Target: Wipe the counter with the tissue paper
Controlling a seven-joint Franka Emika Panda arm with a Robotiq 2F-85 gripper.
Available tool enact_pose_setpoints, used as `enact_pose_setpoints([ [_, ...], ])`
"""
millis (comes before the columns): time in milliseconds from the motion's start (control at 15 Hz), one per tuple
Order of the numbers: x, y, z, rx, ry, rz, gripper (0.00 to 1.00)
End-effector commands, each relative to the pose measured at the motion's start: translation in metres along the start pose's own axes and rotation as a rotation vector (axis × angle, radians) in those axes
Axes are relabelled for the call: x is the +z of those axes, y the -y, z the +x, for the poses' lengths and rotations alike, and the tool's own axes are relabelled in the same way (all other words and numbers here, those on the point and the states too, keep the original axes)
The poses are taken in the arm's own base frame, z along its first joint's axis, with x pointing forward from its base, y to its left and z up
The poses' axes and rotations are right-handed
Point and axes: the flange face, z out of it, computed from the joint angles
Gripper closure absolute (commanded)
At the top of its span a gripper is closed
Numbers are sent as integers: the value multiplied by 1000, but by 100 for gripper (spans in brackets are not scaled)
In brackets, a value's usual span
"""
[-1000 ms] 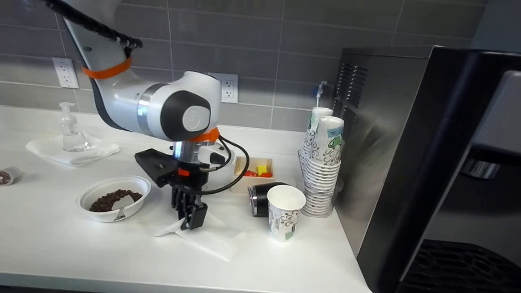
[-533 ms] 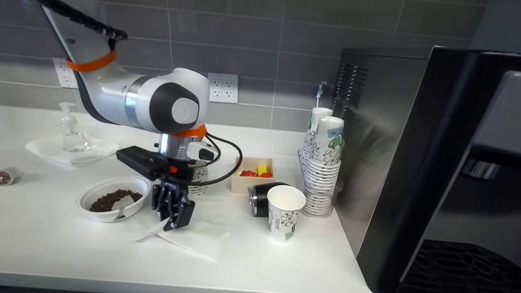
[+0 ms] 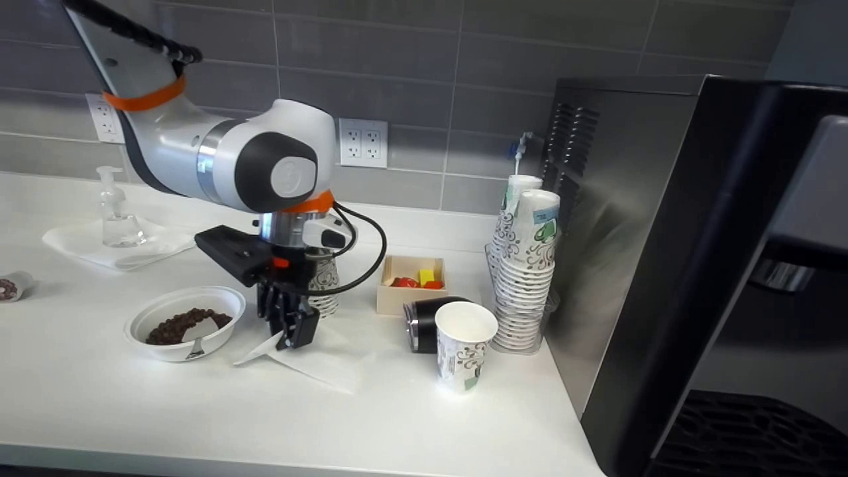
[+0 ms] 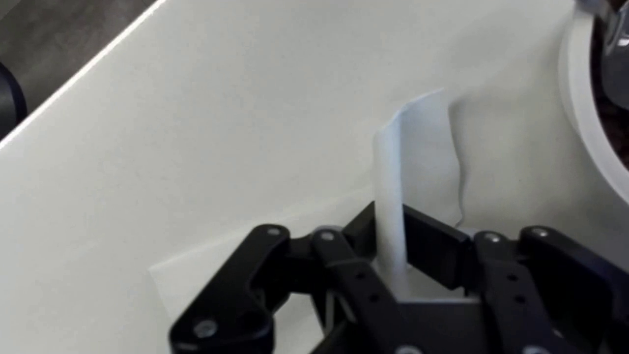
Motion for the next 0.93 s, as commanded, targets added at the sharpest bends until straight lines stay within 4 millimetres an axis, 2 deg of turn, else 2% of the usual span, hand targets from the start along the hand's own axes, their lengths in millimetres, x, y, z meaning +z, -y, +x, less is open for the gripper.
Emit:
enact_pose_setpoints([
  [0,16,5,4,5,36,-45,97],
  [400,30,-2,-19,-44,192,-112,97],
  [600,26,-3,-28,-61,229,-107,97],
  [867,13,0,-24,-25,175,-40,97],
])
